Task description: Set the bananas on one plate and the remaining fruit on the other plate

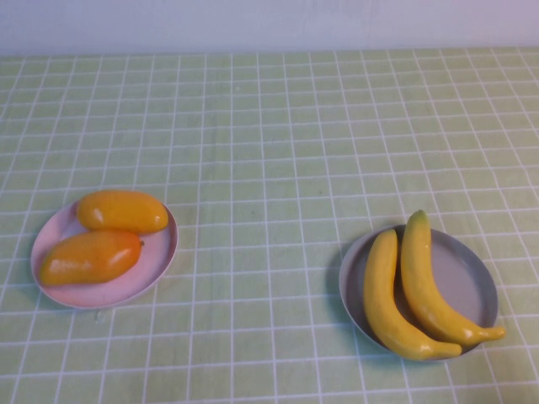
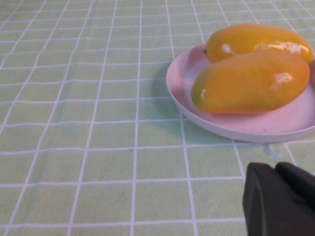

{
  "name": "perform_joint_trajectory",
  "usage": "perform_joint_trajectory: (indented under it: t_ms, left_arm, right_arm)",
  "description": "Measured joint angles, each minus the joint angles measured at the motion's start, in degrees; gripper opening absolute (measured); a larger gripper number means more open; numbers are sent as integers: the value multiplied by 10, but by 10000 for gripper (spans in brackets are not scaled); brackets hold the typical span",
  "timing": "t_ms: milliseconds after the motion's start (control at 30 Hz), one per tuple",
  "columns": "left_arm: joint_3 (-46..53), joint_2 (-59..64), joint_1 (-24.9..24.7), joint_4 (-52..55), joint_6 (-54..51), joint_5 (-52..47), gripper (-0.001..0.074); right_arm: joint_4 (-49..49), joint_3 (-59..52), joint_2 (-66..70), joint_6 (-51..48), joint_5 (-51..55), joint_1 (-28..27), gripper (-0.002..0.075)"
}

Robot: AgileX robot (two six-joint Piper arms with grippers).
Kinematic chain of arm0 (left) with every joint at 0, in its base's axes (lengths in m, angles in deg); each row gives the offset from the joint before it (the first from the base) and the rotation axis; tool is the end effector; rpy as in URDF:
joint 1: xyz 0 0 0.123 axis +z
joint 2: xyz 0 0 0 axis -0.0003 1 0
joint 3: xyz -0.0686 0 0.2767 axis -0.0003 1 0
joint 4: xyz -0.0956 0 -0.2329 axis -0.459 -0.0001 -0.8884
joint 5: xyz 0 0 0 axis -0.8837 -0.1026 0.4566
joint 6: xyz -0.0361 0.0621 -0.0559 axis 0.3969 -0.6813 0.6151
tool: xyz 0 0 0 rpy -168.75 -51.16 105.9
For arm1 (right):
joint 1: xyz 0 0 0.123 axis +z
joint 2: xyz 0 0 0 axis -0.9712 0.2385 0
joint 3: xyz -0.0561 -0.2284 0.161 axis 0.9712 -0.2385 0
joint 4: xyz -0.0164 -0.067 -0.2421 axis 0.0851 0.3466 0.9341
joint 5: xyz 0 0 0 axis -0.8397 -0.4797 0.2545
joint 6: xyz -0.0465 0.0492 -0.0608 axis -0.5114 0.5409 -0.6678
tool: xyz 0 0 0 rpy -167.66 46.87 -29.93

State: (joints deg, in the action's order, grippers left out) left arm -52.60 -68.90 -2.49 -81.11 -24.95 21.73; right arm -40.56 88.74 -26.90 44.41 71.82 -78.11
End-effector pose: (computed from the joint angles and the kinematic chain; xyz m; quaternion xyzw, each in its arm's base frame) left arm 0.0526 -0.0005 0.1716 0.0208 0.8051 0.0017 0.5927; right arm 0.0560 -0.0034 0.1936 0.0710 0.7382 0.0313 0.6701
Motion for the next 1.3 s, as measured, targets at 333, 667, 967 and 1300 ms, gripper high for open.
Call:
perform_joint_trajectory:
  t_ms: [333,667,967,1300]
  left_arm:
    - [0,0,0,0,0,0,2]
    - [0,0,0,1,0,0,2]
    - [0,0,0,1,0,0,2]
    - [0,0,0,1,0,0,2]
  right_arm:
    - [-1,-2,-1,0,28,0,-16]
    - [-106,-8,-1,-131,47,18,-16]
    - [-114,-9,-3,-143,99,20,-16]
    - [-115,-9,-5,-143,100,20,-16]
